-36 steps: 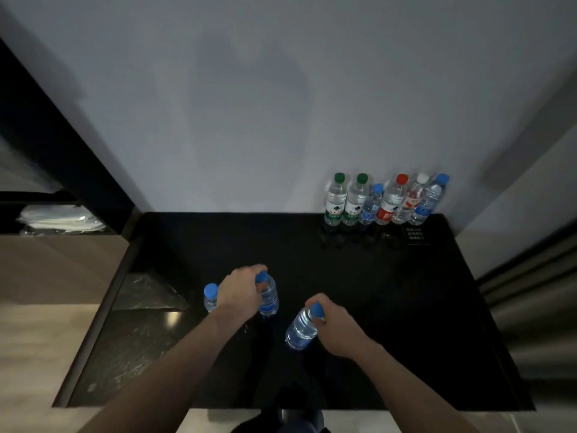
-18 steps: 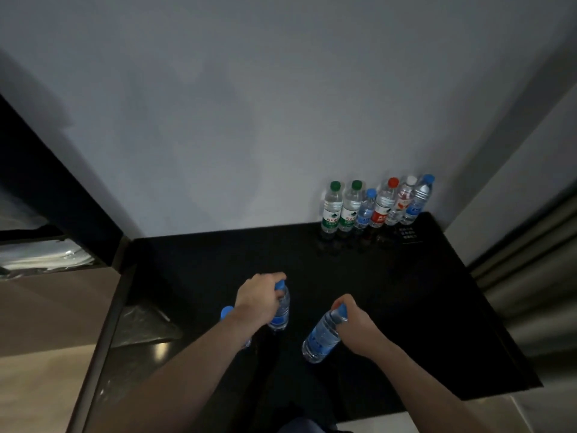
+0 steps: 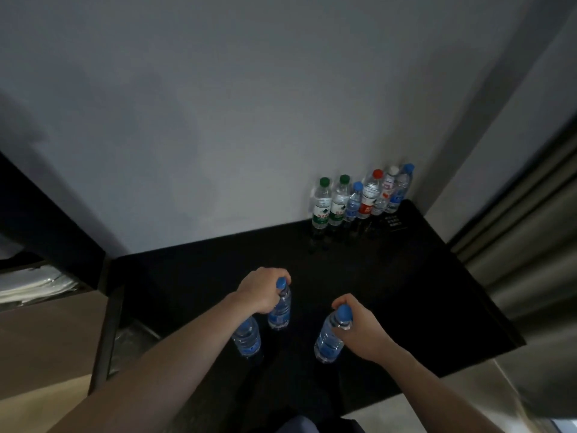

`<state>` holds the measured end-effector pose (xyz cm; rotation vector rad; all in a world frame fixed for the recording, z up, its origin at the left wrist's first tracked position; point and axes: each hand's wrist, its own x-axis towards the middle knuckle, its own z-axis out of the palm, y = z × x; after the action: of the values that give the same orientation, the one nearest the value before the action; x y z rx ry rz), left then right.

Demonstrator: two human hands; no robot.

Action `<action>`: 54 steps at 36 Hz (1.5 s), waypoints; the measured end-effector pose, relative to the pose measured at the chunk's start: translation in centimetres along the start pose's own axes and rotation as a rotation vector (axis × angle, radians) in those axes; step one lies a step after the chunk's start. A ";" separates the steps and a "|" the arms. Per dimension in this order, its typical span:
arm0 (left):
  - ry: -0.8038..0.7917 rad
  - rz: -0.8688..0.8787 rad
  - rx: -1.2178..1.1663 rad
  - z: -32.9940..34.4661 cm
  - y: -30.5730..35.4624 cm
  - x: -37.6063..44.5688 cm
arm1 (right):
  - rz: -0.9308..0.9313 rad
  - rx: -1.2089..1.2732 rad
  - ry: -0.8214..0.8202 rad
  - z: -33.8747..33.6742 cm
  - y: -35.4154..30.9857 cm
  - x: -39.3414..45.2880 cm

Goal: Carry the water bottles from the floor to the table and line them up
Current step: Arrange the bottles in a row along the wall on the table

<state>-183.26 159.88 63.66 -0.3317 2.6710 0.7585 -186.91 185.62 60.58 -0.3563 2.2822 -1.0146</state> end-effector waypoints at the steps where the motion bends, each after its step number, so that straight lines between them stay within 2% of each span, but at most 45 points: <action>1: -0.028 0.004 -0.009 -0.2 -0.1 0.0 | 0.000 -0.015 0.008 -0.1 0.1 0.0; 6: -0.099 0.036 -0.083 -0.6 -0.9 -0.1 | -0.019 -0.070 -0.006 -0.5 0.4 0.6; 12: 0.106 0.012 -0.089 -1.3 -1.8 -0.1 | -0.035 -0.151 -0.088 -1.2 -0.3 2.4; 19: 0.142 -0.092 -0.010 -2.4 -2.1 0.8 | -0.055 -0.222 -0.158 -2.0 -1.6 4.5; 28: 0.166 -0.114 -0.005 -2.1 -1.0 2.6 | -0.101 -0.289 -0.211 -3.4 -2.8 7.1; 36: 0.221 -0.108 -0.010 -4.9 0.0 5.7 | -0.172 -0.300 -0.162 -6.3 -5.4 11.3; 44: 0.328 -0.088 -0.006 -9.7 0.9 10.4 | -0.353 -0.337 -0.090 -9.8 -9.4 17.1; 54: 0.357 -0.115 0.036 -13.5 1.4 16.2 | -0.453 -0.365 0.001 -13.1 -14.0 23.2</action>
<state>-202.00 151.64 68.82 -0.6612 2.9573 0.6672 -213.20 172.98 67.99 -1.0614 2.4411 -0.7899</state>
